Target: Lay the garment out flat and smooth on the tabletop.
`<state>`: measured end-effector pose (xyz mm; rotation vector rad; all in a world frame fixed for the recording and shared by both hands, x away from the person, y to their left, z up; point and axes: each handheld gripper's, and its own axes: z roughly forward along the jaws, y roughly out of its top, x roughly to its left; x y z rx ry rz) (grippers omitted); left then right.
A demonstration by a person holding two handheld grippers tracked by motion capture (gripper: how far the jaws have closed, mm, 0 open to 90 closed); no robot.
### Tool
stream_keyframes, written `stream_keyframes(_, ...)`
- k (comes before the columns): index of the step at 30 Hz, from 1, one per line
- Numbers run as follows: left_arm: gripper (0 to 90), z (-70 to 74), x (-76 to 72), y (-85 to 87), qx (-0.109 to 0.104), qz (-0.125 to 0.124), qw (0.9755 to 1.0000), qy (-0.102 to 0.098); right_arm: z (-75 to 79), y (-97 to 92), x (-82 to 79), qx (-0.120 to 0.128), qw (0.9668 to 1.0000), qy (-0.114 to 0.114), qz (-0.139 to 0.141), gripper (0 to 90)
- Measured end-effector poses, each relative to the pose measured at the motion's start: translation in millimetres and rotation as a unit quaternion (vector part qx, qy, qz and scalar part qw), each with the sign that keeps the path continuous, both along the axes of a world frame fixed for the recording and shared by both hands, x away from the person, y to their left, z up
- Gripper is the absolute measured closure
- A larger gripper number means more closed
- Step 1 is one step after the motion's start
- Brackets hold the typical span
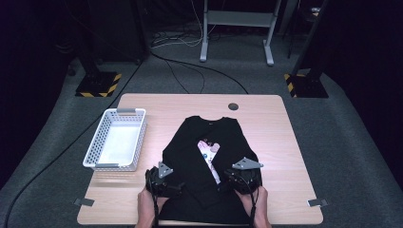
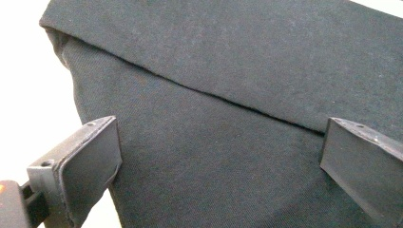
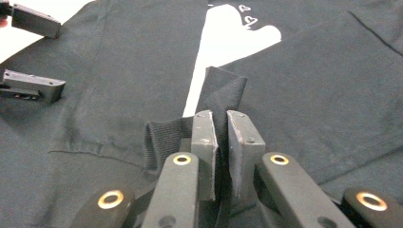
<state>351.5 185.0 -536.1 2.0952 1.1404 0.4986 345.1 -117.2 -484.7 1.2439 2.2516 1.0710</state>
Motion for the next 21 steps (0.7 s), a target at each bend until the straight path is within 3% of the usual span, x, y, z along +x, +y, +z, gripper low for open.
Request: stream_keyframes(21,0.1,-0.1,0.0,0.0,0.0,0.0,1.0,-0.001,10.5,-15.2,6.0,-0.011,0.9998,-0.007,-0.013,83.0)
